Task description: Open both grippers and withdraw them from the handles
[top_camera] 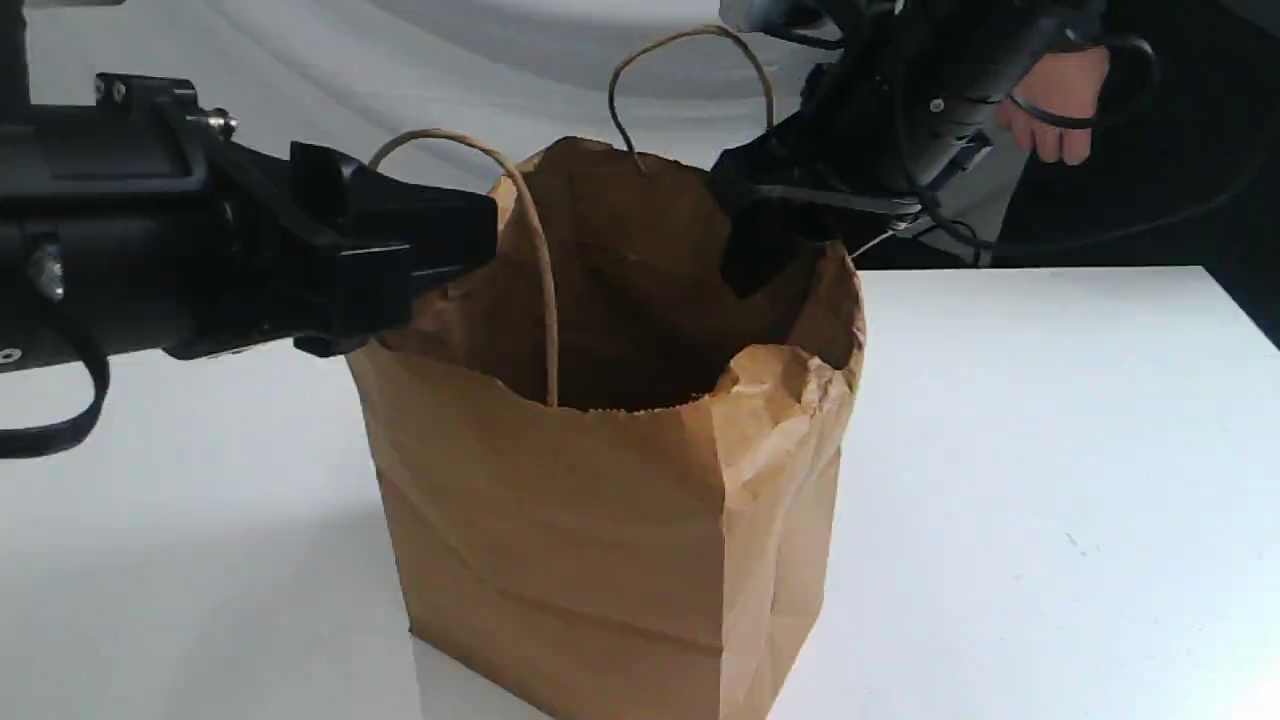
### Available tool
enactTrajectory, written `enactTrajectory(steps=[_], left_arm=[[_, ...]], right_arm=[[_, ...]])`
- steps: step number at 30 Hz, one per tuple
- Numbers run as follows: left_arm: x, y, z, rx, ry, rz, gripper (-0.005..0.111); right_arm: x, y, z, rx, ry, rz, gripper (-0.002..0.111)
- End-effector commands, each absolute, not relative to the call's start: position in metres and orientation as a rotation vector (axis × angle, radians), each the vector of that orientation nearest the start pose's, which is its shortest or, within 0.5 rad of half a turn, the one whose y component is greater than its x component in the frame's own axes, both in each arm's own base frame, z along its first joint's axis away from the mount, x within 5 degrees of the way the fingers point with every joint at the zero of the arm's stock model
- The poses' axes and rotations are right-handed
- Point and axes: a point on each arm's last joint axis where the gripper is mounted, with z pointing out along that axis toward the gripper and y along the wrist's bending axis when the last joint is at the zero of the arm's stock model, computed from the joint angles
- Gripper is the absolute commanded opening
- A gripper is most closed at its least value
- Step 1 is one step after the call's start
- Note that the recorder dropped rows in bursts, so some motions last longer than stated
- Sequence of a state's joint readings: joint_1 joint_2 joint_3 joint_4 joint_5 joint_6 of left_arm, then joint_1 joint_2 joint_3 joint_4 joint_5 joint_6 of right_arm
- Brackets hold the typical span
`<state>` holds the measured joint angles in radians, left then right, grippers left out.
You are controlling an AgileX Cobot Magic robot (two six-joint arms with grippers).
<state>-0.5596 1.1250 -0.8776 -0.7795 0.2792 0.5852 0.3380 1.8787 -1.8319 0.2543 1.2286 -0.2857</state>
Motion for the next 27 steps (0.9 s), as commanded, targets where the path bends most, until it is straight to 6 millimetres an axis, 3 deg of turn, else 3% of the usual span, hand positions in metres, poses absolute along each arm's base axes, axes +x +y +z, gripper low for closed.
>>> enactTrajectory(steps=[1,7,14,17,22,24,27], left_arm=[[0.2,-0.144,0.347,0.501,1.9,-0.66,0.054],[0.198,-0.143,0.35,0.501,1.886,-0.659,0.054],[0.176,-0.13,0.374,0.505,1.785,-0.668,0.05],[0.162,-0.122,0.383,0.556,1.742,-0.647,0.04],[0.133,-0.108,0.395,0.655,1.691,-0.622,0.011],[0.123,-0.103,0.398,0.686,1.673,-0.611,0.0],[0.108,-0.094,0.402,0.692,1.658,-0.608,0.0]], right_arm=[[0.368,0.151,0.349,-0.783,2.578,0.337,0.052],[0.353,0.145,0.375,-0.773,2.513,0.319,0.052],[0.333,0.137,0.405,-0.757,2.433,0.318,0.049],[0.32,0.133,0.419,-0.745,2.397,0.319,0.034],[0.297,0.125,0.446,-0.733,2.318,0.324,0.003],[0.287,0.122,0.456,-0.727,2.284,0.335,0.0],[0.269,0.116,0.473,-0.718,2.229,0.335,0.0]])
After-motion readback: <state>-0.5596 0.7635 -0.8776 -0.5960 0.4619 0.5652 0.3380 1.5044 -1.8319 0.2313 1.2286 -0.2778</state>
